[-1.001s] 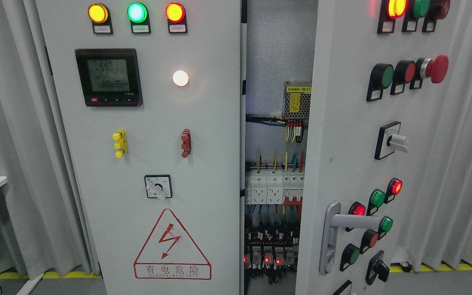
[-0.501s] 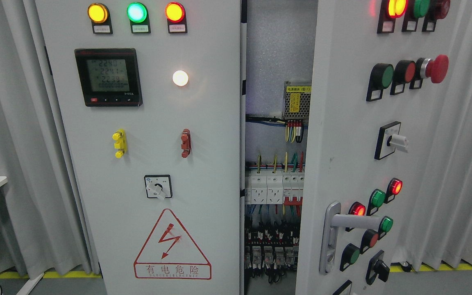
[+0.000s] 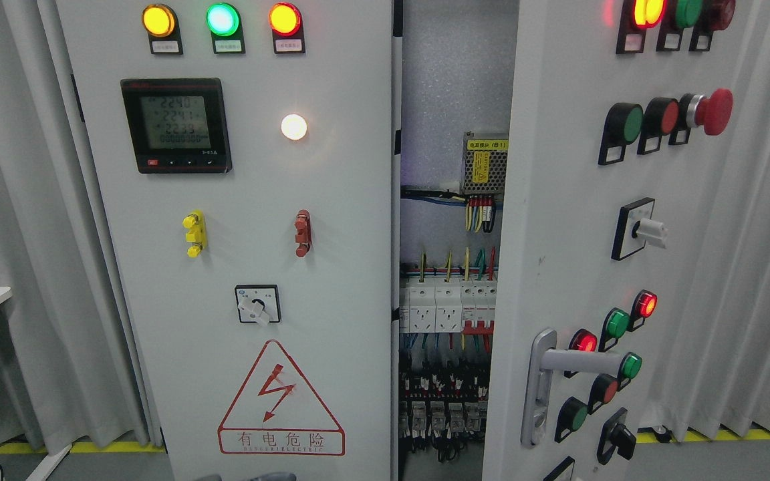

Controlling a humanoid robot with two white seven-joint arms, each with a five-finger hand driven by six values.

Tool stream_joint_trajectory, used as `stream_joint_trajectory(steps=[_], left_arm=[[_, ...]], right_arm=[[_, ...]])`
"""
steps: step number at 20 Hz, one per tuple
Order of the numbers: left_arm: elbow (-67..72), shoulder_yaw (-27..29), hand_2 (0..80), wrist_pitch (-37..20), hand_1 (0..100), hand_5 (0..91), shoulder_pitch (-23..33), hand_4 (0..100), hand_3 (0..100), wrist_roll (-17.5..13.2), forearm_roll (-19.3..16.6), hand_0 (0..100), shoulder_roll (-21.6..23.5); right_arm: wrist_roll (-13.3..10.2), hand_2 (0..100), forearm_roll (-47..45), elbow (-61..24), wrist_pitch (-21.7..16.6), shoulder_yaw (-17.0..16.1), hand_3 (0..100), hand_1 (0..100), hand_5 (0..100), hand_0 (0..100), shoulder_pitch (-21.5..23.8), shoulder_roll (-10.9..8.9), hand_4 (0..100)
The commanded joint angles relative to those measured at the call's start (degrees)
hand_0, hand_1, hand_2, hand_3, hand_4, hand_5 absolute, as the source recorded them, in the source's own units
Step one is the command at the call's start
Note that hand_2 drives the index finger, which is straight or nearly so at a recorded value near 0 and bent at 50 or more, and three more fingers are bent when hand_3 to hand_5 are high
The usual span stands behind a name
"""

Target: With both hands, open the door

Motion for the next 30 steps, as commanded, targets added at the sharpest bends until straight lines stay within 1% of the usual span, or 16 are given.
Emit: stream_joint_trajectory(steps=[1,3,5,6,8,10,12,13,14,15,17,18,21,24,27,30], left_arm=[[0.06,1.14,2.8,2.99,0,0.0,-16.72,3,3,0.07,6.00,29,1.55],[2.69,0.96,2.8,5.44,0,0.0,-21.11,3,3,0.07,6.09,29,0.24],[6.11,0.70,2.8,8.69,0,0.0,-24.46,4,3,0.16,6.44,29,-3.09],[7.35,-0.70,2.8,8.79,0,0.0,-25.61,4,3,0.42,7.31,29,-2.93],[7.80,-6.48,2.8,8.18,0,0.0,-28.06,4,3,1.21,11.17,29,-1.27],[8.85,-9.14,2.8,6.43,0,0.0,-30.18,4,3,1.83,12.33,29,-0.74],[11.92,-16.49,2.8,2.84,0,0.0,-33.51,4,3,1.92,13.20,29,1.62],[14.11,-20.88,2.8,-0.92,0,0.0,-36.05,4,3,1.92,14.95,29,3.20],[16.04,-25.02,2.8,-4.53,0,0.0,-38.77,4,3,2.00,17.58,29,5.13],[17.54,-28.97,2.8,-7.09,0,0.0,-41.76,4,3,2.00,20.22,29,6.72],[20.88,-35.40,2.8,-10.18,0,0.0,-46.42,3,3,2.09,22.96,29,7.44],[22.72,-37.60,2.8,-11.50,0,0.0,-48.28,3,3,2.09,24.01,29,7.44],[29.31,-45.33,2.8,-13.70,0,0.0,-53.90,4,3,2.18,29.45,29,6.30],[35.91,-52.90,2.8,-16.42,0,0.0,-59.71,3,3,2.79,32.01,29,3.67],[38.38,-55.20,2.8,-16.52,0,0.0,-61.04,3,3,2.97,33.51,29,1.47],[38.56,-57.74,2.8,-16.26,0,0.0,-62.09,3,3,4.55,33.78,29,0.24]], right_arm=[[0.01,0,-1.23,0.00,0.05,0.00,0,0,0,22,0.53,-0.09,0],[0.01,0,-1.23,0.00,-0.03,0.00,0,0,0,22,0.53,-0.09,0],[0.01,0,-1.23,0.00,0.05,0.00,0,0,0,22,0.53,-0.09,0],[0.01,0,-1.23,0.00,0.05,0.00,0,0,0,22,0.53,-0.09,0],[0.01,0,-1.23,0.00,-0.03,0.00,0,0,0,22,0.53,-0.09,0],[0.01,0,-1.23,0.00,0.05,0.00,0,0,0,22,0.53,-0.09,0],[0.01,0,-1.23,0.00,0.05,0.00,0,0,0,22,0.53,-0.09,0],[0.01,0,-1.23,0.00,0.05,0.00,0,0,0,22,0.53,-0.09,0],[0.01,0,-1.23,0.00,0.05,0.00,0,0,0,22,0.53,-0.09,0],[0.01,0,-1.23,0.00,0.05,0.00,0,0,0,22,0.53,-0.09,0],[0.01,0,-1.23,0.00,0.05,0.00,0,0,0,22,0.53,-0.09,0],[0.01,0,-1.23,0.00,0.05,0.00,0,0,0,22,0.53,-0.09,0],[0.01,0,-1.23,0.00,0.05,0.00,0,0,0,22,0.53,-0.09,0],[0.01,0,-1.23,0.00,0.05,0.00,0,0,0,22,0.53,-0.09,0],[0.01,0,-1.23,0.00,0.05,0.00,0,0,0,22,0.53,-0.09,0],[0.01,0,-1.23,0.00,0.05,0.00,0,0,0,22,0.53,-0.09,0]])
